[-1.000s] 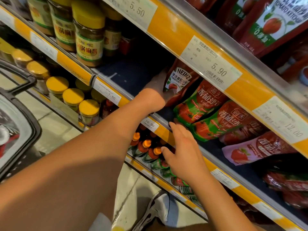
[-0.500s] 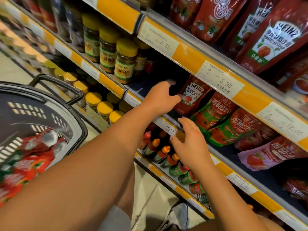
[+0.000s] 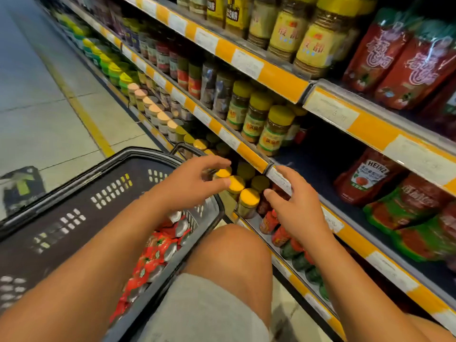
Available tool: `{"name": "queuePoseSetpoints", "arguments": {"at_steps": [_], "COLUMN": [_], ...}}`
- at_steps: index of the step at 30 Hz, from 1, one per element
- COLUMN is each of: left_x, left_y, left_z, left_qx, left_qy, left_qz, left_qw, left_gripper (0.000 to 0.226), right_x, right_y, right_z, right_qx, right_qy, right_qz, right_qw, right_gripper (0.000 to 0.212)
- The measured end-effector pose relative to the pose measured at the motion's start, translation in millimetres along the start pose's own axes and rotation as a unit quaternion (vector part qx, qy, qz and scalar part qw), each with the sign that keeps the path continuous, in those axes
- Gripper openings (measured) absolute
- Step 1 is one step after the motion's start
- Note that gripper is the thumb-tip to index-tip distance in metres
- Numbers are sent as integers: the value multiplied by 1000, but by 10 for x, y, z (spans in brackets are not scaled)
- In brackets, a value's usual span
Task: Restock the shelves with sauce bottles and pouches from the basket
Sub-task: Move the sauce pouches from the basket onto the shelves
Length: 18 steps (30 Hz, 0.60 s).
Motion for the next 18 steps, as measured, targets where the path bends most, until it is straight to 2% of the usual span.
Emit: {"name": "queuePoseSetpoints", "arguments": {"at_steps": [5,11,16,18], "left_x": [-789,-1716,-2447,-2670], "left_y": [-519,-794,-798,-743], "left_z": [-833,-1519,-1831,-1923], "left_qx": [131,204,257,279], "left_qy": [-76,-218,-359,-409], "left_qz": [-42,-45,-70,-115], "left_qw": [988,953,895,861], "left_gripper": [30,27,25,15], "right_x": [-593,-1357,-1684,-1696], "right_y": [521,1336,2060,2343], "right_z": [138,244,383,427], "right_qx": [-124,-284,-356,-374], "right_qy": [-58,-110,-100,-78], "right_qz": [2,-103,-157,-171], "right_qw": [991,947,916,908], "right_gripper": [66,72,75,63]}}
Point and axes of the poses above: each hand's wrist, its own z-axis towards the middle knuckle, its own y-axis out of the palm, x = y × z, the point moved 4 cm from there along z, towards the middle knuckle, and after that the axes turned 3 degrees about -x, right-handed, at the moved point
